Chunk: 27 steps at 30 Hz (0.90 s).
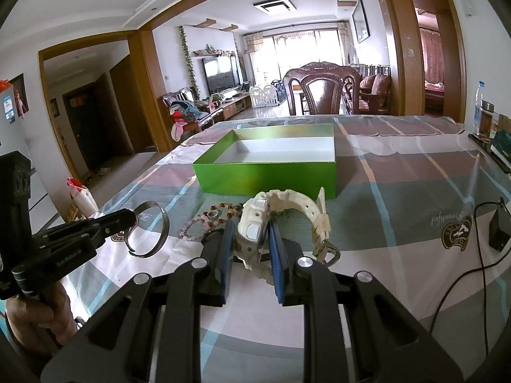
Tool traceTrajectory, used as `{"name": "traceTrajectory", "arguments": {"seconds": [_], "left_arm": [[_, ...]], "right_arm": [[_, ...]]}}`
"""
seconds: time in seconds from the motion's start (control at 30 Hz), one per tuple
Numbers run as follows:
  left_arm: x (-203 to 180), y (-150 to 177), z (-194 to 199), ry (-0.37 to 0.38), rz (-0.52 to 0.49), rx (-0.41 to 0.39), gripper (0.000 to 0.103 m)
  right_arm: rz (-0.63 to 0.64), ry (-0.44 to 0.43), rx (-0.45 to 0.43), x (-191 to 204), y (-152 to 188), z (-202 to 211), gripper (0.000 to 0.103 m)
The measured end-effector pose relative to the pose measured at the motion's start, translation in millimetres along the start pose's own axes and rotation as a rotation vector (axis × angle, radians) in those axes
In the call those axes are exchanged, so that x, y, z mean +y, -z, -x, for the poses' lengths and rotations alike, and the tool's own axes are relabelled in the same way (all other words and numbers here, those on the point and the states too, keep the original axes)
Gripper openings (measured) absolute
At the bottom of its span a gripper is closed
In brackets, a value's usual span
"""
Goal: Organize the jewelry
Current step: 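Lift the silver bangle with the left tool while the right tool holds the watch, then carry the bangle and watch over the green box and open both tools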
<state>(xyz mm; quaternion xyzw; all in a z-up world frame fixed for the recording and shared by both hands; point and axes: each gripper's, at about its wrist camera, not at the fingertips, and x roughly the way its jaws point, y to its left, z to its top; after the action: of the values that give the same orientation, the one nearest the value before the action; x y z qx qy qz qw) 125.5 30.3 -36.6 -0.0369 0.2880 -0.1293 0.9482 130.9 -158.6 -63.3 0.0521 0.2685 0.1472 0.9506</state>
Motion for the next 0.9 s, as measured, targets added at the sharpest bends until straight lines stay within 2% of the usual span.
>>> {"name": "traceTrajectory", "arguments": {"seconds": [0.63,0.73,0.77,0.9], "left_arm": [[-1,-1,-7,0.009,-0.009,0.007,0.005],[-2,-13,-8,0.029,-0.009,-0.004,0.005],[-2,-19,-7,0.033,-0.011,-0.011,0.002],[-9,-55,-15,0.046,-0.058,-0.040,0.002]], "right_arm": [[-0.005,-0.002,0.003,-6,-5,-6,0.021],[0.010,-0.016,-0.016,-4,-18,-4,0.021],[0.017,-0.022,-0.024,-4,-25,-5,0.021],[0.035,-0.025,-0.043,-8,-62,-15,0.021]]}}
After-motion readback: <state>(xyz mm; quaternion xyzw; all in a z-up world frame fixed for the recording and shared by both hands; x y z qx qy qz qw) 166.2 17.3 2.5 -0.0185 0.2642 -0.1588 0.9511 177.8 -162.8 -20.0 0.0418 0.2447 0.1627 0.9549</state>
